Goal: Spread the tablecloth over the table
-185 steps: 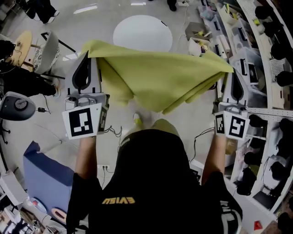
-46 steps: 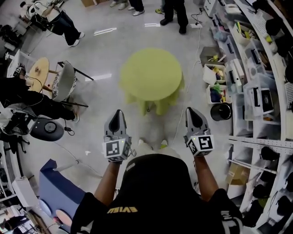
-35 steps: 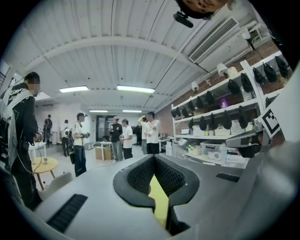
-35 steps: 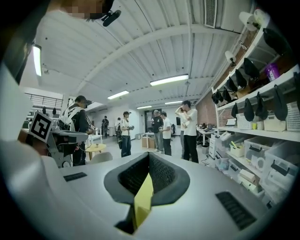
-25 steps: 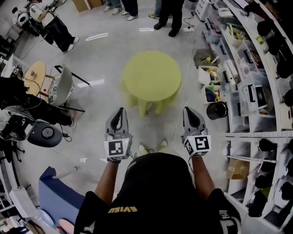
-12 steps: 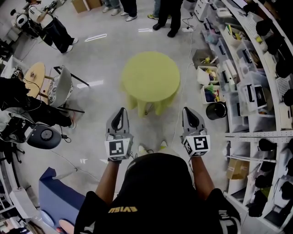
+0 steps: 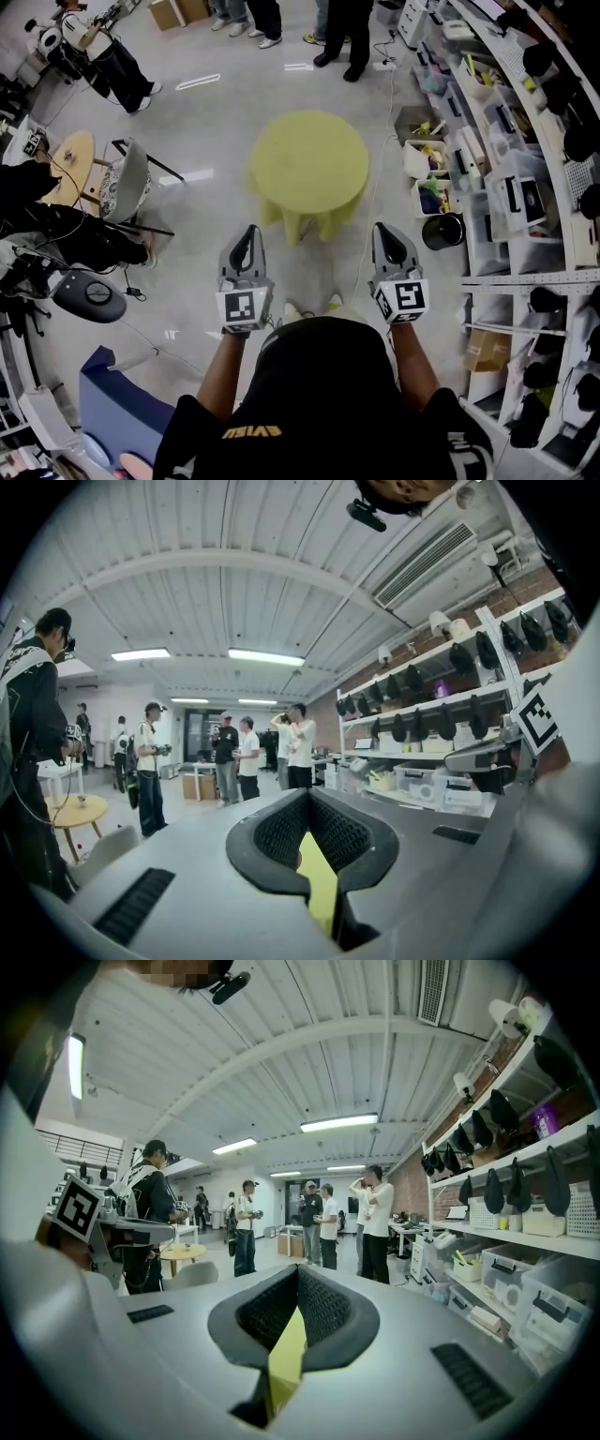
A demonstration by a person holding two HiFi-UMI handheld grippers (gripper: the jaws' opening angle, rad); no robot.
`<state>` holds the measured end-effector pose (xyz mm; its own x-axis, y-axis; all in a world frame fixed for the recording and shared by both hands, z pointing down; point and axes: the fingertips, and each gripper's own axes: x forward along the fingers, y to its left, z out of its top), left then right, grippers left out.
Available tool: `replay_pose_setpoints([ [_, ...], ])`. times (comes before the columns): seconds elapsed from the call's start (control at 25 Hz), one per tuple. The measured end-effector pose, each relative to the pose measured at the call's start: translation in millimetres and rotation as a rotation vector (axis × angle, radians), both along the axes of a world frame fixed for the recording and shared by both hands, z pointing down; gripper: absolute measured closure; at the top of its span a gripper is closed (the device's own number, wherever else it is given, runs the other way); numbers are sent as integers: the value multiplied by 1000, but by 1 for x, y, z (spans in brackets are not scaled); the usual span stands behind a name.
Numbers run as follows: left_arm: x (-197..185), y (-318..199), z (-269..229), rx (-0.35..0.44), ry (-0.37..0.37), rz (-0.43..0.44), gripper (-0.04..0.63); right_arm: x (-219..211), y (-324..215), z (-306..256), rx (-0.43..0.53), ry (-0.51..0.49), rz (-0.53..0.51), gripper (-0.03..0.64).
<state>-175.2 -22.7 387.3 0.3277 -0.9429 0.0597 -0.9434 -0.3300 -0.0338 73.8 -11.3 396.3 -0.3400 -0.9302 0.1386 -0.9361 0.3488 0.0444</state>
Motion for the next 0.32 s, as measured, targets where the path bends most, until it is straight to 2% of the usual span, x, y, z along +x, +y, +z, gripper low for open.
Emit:
replay_pose_setpoints([
  [0.32, -4, 9, 9, -17, -25, 11, 577, -7, 7, 3, -17, 17, -14, 617],
])
